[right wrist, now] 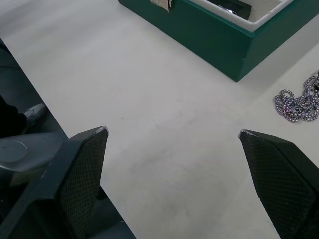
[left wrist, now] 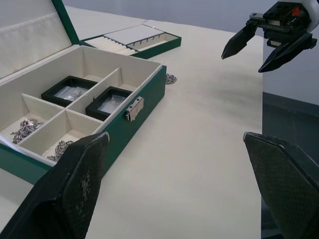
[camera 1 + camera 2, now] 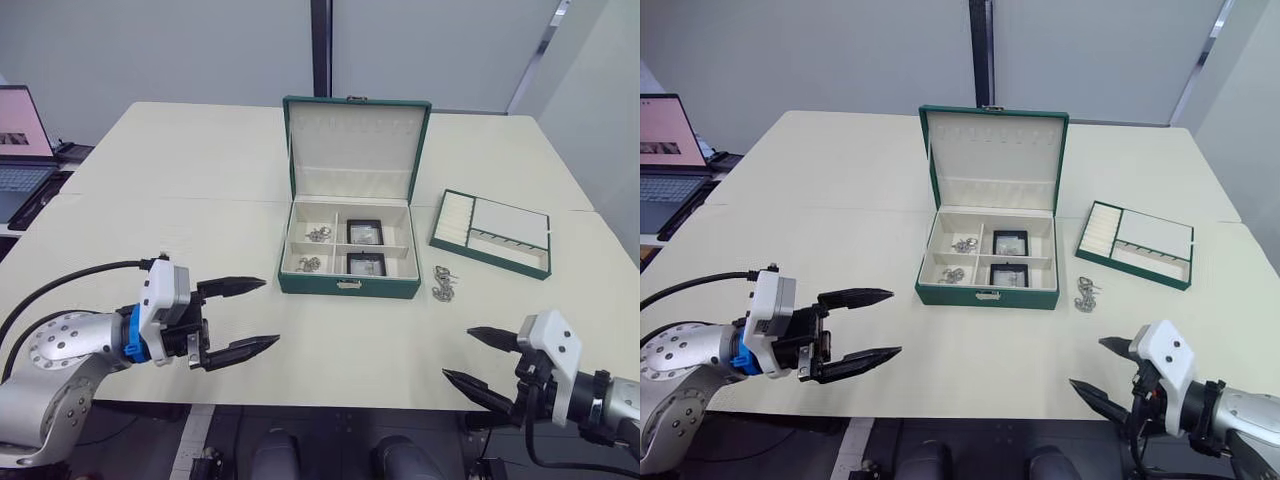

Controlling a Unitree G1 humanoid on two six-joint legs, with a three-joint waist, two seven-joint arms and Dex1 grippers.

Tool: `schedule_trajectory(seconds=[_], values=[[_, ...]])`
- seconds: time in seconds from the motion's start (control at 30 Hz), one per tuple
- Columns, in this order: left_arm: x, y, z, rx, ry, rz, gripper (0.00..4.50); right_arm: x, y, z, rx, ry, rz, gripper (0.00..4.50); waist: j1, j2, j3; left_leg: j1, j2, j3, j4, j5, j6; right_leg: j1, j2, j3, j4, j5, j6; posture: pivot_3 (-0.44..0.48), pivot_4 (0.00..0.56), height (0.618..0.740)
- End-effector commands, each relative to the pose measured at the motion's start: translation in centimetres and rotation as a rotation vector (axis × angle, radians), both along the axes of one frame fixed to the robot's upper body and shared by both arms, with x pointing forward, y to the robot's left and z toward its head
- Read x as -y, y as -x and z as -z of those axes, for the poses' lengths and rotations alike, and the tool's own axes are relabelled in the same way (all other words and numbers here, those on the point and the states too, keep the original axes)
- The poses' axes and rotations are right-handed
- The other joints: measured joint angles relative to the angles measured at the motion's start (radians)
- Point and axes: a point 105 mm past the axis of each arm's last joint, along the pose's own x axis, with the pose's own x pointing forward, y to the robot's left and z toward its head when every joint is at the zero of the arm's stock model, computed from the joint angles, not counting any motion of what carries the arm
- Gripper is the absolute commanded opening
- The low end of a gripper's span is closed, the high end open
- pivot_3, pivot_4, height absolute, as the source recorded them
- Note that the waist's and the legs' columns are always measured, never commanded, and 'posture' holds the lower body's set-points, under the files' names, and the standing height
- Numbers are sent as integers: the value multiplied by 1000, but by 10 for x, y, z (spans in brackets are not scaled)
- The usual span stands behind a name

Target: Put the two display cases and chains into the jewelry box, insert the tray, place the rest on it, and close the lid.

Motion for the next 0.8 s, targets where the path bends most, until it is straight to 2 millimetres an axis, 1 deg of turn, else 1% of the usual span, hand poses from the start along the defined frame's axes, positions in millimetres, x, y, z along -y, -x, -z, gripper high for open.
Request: schedule_trajectory(seconds=[0.03,0.37,0.47,0.57,0.63,0.73,0.77,0.8], values=[[4,0,-6,18,13,15,4500,1,0,-7,40,8,1,4466,0,0,0,0,0,0,0,0,0,0,0,0,0,0,0,0,150,740],[7,0,-10,24,22,19,4500,-3,-2,-7,39,-4,-5,4466,0,0,0,0,0,0,0,0,0,0,0,0,0,0,0,0,150,740],[10,-2,-17,45,39,18,4500,-1,-2,-9,-2,-3,-45,4466,0,0,0,0,0,0,0,0,0,0,0,0,0,0,0,0,150,740],[12,-10,-36,71,104,-5,4500,18,-23,-24,18,91,-24,4466,-1,0,0,0,0,0,2,0,0,1,0,0,0,0,0,0,150,740],[13,-13,-43,77,122,-7,4500,27,-33,-31,-1,123,-22,4466,0,0,0,0,0,0,2,0,0,1,0,1,0,0,0,0,150,740],[15,-16,-49,89,123,-7,4500,38,-48,-43,-33,154,-24,4466,1,0,0,0,0,0,1,0,0,1,0,0,0,0,0,0,150,740],[15,-17,-50,90,120,-7,4500,44,-55,-44,-49,192,-16,4466,0,0,0,0,0,0,1,0,0,1,0,0,-1,0,0,0,150,740],[16,-18,-50,92,114,-8,4500,51,-66,-49,-37,222,-2,4466,0,0,1,0,0,0,1,0,0,1,0,0,-1,0,0,0,150,740]])
